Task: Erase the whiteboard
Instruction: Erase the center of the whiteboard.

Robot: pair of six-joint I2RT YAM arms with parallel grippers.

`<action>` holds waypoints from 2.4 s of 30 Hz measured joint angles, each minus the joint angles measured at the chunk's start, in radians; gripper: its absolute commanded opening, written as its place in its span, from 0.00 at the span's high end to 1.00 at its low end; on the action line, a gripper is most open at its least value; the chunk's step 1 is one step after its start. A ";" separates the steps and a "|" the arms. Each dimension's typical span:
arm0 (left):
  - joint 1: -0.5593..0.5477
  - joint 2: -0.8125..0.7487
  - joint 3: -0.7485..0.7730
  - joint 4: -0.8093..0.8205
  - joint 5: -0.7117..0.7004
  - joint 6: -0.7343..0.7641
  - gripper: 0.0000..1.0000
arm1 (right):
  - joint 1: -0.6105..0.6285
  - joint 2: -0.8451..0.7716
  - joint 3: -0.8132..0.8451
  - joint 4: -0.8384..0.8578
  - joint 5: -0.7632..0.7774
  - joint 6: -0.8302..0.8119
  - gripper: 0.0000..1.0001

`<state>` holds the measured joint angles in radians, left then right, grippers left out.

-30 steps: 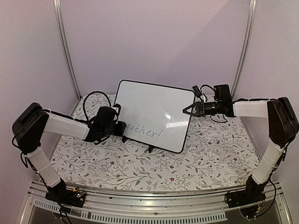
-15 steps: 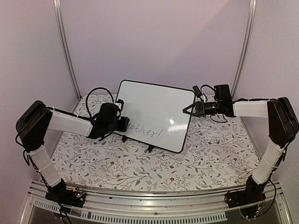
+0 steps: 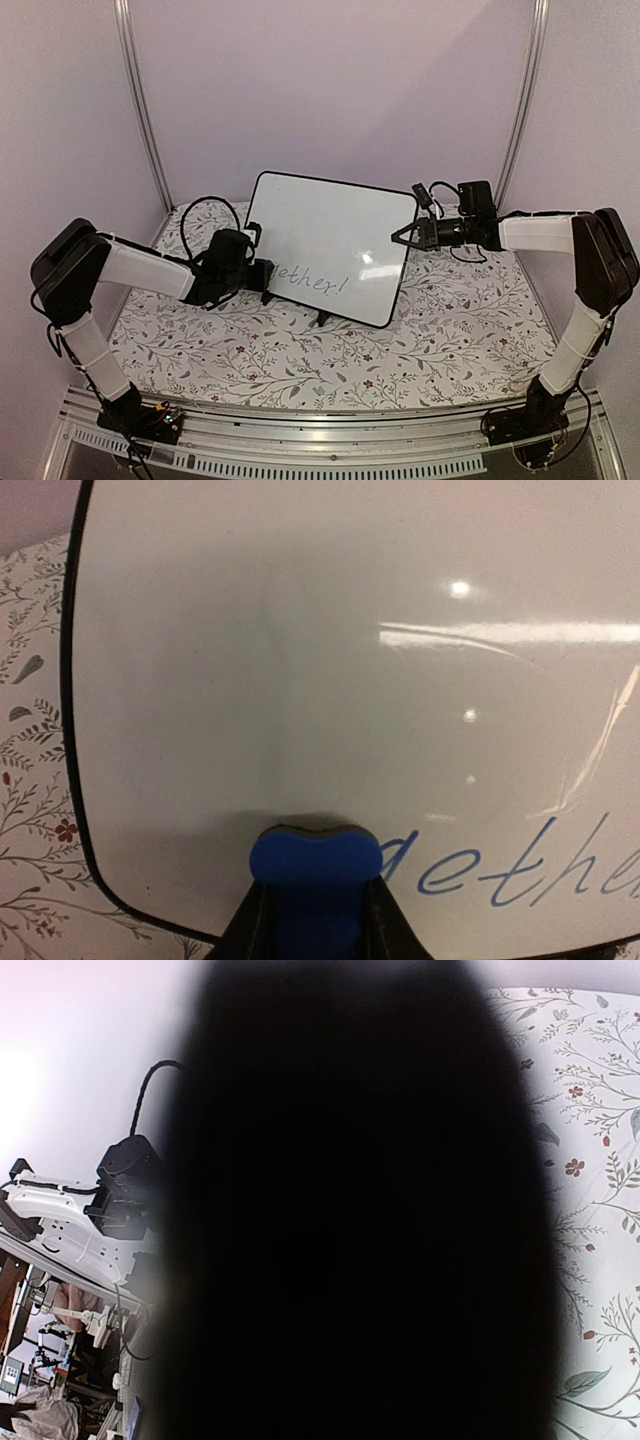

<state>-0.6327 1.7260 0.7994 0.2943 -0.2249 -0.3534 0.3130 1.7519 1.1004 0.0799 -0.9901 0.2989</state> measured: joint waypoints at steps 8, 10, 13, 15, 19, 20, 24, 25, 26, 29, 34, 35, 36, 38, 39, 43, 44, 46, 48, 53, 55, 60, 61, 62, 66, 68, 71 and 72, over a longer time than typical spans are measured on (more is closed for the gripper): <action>0.000 -0.002 0.006 -0.007 -0.006 -0.003 1.00 | 0.000 0.000 0.000 0.000 0.000 0.000 1.00; 0.000 -0.002 0.006 -0.001 -0.015 -0.003 1.00 | 0.000 0.000 0.000 0.000 0.000 0.000 1.00; 0.000 0.000 0.005 0.013 -0.030 -0.002 1.00 | 0.000 0.000 0.000 0.001 0.000 -0.001 1.00; 0.000 0.004 0.006 0.027 -0.038 -0.002 1.00 | 0.000 0.000 0.000 0.001 0.000 0.000 1.00; -0.008 0.010 0.005 0.069 -0.055 0.006 1.00 | 0.000 0.000 0.000 0.002 0.000 -0.001 1.00; -0.009 0.010 0.003 0.086 -0.057 0.010 1.00 | 0.001 0.000 0.000 0.002 0.000 -0.002 1.00; -0.016 0.006 -0.045 0.190 -0.060 0.021 1.00 | 0.001 0.000 0.000 0.002 -0.004 -0.005 1.00; -0.018 0.006 -0.067 0.221 -0.061 0.024 1.00 | 0.001 0.000 0.000 0.002 -0.004 -0.005 1.00; -0.020 0.006 -0.088 0.245 -0.065 0.027 1.00 | 0.001 0.000 0.000 0.002 -0.004 -0.005 1.00; -0.028 0.020 -0.145 0.314 -0.085 0.027 1.00 | 0.001 0.001 0.000 0.003 -0.005 -0.005 1.00; -0.054 0.084 -0.172 0.453 -0.148 0.007 1.00 | 0.001 0.004 0.000 0.008 -0.004 -0.005 1.00; -0.059 0.094 -0.172 0.469 -0.159 0.004 1.00 | 0.001 0.004 0.000 0.010 -0.003 -0.005 1.00; -0.061 0.103 -0.170 0.482 -0.167 0.001 1.00 | 0.001 0.004 0.000 0.011 -0.002 -0.005 1.00; -0.066 0.114 -0.163 0.492 -0.182 -0.001 1.00 | 0.001 0.004 0.000 0.013 0.002 -0.005 1.00; -0.068 0.116 -0.158 0.488 -0.187 -0.003 1.00 | 0.001 0.004 0.000 0.014 0.004 -0.005 1.00; -0.071 0.109 -0.153 0.467 -0.197 -0.018 1.00 | 0.001 0.004 0.000 0.014 0.005 -0.006 1.00; -0.071 0.105 -0.153 0.460 -0.196 -0.026 1.00 | 0.001 0.004 0.000 0.014 0.005 -0.006 1.00; -0.073 0.094 -0.154 0.443 -0.195 -0.045 1.00 | 0.001 0.004 0.000 0.014 0.005 -0.006 1.00; -0.075 0.090 -0.154 0.442 -0.192 -0.063 1.00 | 0.003 0.004 0.000 0.014 0.005 -0.006 1.00; -0.080 0.103 -0.154 0.494 -0.193 -0.103 1.00 | 0.007 0.004 0.000 0.016 0.005 -0.006 1.00; -0.087 0.124 -0.154 0.525 -0.216 -0.112 1.00 | 0.007 0.004 0.000 0.016 0.006 -0.003 1.00; -0.122 0.206 -0.151 0.660 -0.352 -0.122 1.00 | 0.008 0.006 0.000 0.018 0.008 0.000 1.00; -0.128 0.216 -0.151 0.678 -0.372 -0.122 1.00 | 0.008 0.008 0.000 0.020 0.008 0.001 1.00; -0.133 0.227 -0.150 0.694 -0.396 -0.122 1.00 | 0.008 0.010 0.000 0.023 0.008 0.001 1.00; -0.130 0.240 -0.153 0.713 -0.459 -0.119 1.00 | 0.010 0.012 0.000 0.030 0.008 -0.001 1.00; -0.120 0.239 -0.161 0.713 -0.470 -0.117 1.00 | 0.011 0.012 0.000 0.030 0.008 -0.001 1.00; -0.096 0.234 -0.186 0.712 -0.468 -0.115 1.00 | 0.011 0.013 0.000 0.031 0.008 -0.001 1.00; -0.085 0.231 -0.196 0.711 -0.462 -0.116 1.00 | 0.011 0.013 0.000 0.032 0.008 -0.001 1.00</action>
<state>-0.7181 1.9568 0.6033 1.0054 -0.6868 -0.4690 0.3244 1.7653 1.1004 0.1120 -0.9821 0.2981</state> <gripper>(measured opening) 0.239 0.043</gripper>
